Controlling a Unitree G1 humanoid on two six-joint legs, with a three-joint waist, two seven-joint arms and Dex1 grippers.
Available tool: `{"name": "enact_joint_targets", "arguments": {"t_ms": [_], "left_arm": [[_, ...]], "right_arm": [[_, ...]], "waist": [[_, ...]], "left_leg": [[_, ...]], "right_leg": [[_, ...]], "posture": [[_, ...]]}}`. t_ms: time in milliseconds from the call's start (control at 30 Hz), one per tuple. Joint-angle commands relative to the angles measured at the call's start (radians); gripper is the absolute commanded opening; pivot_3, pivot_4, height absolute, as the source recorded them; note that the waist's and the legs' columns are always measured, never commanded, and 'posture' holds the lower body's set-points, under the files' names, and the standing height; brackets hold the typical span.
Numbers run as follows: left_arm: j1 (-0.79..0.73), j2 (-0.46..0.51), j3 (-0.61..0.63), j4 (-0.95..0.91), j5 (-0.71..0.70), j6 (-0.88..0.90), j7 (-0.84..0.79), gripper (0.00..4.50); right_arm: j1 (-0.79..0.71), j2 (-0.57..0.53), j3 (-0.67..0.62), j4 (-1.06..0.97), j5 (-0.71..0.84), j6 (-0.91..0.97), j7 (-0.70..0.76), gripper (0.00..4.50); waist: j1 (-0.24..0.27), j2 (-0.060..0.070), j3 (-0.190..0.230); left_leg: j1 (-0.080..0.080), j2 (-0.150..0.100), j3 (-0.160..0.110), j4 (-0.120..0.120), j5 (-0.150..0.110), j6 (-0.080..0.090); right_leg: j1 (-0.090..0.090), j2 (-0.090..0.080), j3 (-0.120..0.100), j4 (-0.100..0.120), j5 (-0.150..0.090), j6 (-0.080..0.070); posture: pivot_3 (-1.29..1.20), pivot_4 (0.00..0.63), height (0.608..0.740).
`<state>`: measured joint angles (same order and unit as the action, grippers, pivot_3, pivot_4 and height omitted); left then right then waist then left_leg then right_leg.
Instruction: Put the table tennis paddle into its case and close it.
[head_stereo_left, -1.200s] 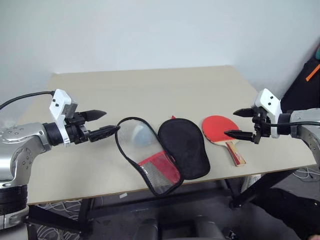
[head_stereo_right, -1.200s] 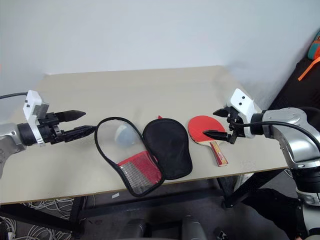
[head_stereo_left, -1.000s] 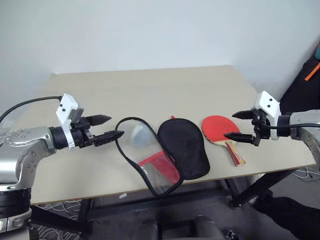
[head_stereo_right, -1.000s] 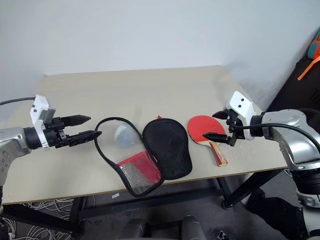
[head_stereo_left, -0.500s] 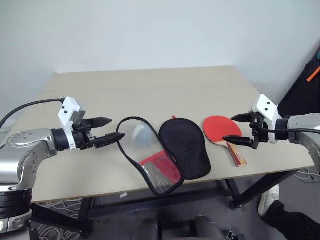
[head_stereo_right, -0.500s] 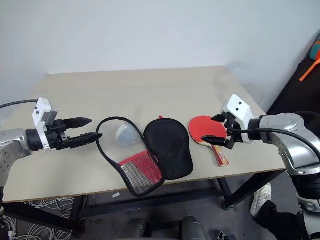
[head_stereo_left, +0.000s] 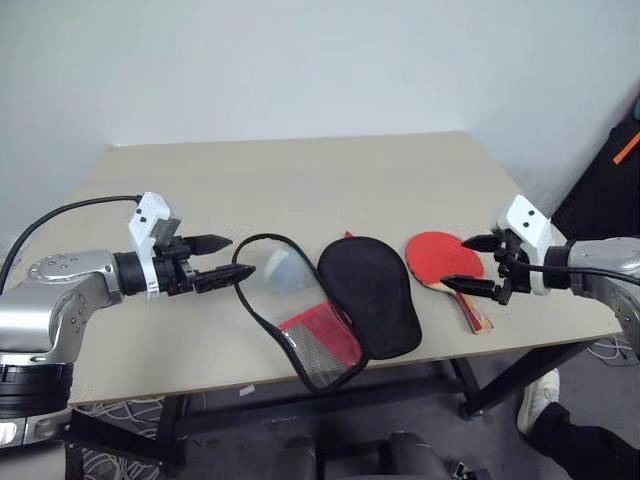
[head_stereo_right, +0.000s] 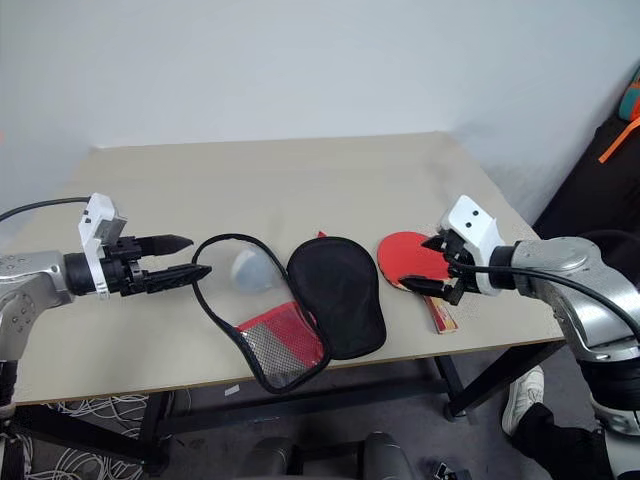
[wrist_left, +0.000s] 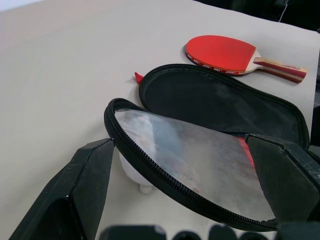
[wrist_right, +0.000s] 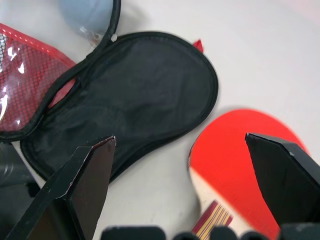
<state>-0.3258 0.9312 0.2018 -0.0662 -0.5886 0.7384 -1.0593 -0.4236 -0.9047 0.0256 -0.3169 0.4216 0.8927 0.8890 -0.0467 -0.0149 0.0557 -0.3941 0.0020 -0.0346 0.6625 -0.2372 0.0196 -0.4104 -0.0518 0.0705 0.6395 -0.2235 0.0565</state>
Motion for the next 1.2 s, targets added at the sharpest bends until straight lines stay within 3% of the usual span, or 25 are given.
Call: {"name": "enact_joint_targets", "arguments": {"t_ms": [33,333,600,967,1200], "left_arm": [[-0.026,0.037,0.002,-0.020,0.003,0.004,-0.020,4.46],[-0.151,-0.003,-0.074,0.024,0.026,-0.003,-0.021,4.46],[-0.215,-0.035,-0.110,0.040,0.038,-0.004,-0.026,4.46],[-0.193,-0.046,-0.097,0.020,0.030,0.001,-0.009,4.46],[-0.192,-0.047,-0.096,0.030,0.034,-0.007,-0.010,4.50]], "right_arm": [[0.005,0.045,0.000,-0.003,-0.039,0.066,-0.118,4.50],[0.081,0.139,-0.030,-0.008,-0.084,0.242,-0.322,4.50],[0.102,0.192,-0.018,0.154,-0.151,0.167,-0.416,4.50],[0.085,0.250,-0.029,0.303,-0.174,0.111,-0.436,4.50],[0.082,0.269,-0.041,0.296,-0.170,0.138,-0.453,2.24]], "waist": [[0.000,0.000,0.000],[0.001,-0.001,0.000],[0.000,-0.002,0.000],[0.000,-0.002,0.000],[0.001,-0.002,0.000]], "left_leg": [[0.000,0.000,0.000,0.000,0.000,0.000],[0.000,-0.001,0.000,0.001,0.000,0.000],[0.000,0.000,0.000,0.001,0.000,0.000],[0.000,-0.001,-0.001,0.002,0.000,0.000],[0.000,-0.001,-0.001,0.003,0.000,0.000]], "right_leg": [[0.000,0.000,0.000,0.000,0.000,0.000],[0.001,0.000,0.000,0.000,0.000,0.000],[0.001,0.001,0.000,0.000,0.000,0.000],[0.002,0.001,0.001,0.000,0.001,0.002],[0.003,0.001,0.001,0.000,0.001,0.003]], "posture": [[0.00,0.000,0.740],[0.00,0.000,0.740],[0.00,0.000,0.740],[0.00,0.000,0.740],[0.00,0.000,0.740]]}}
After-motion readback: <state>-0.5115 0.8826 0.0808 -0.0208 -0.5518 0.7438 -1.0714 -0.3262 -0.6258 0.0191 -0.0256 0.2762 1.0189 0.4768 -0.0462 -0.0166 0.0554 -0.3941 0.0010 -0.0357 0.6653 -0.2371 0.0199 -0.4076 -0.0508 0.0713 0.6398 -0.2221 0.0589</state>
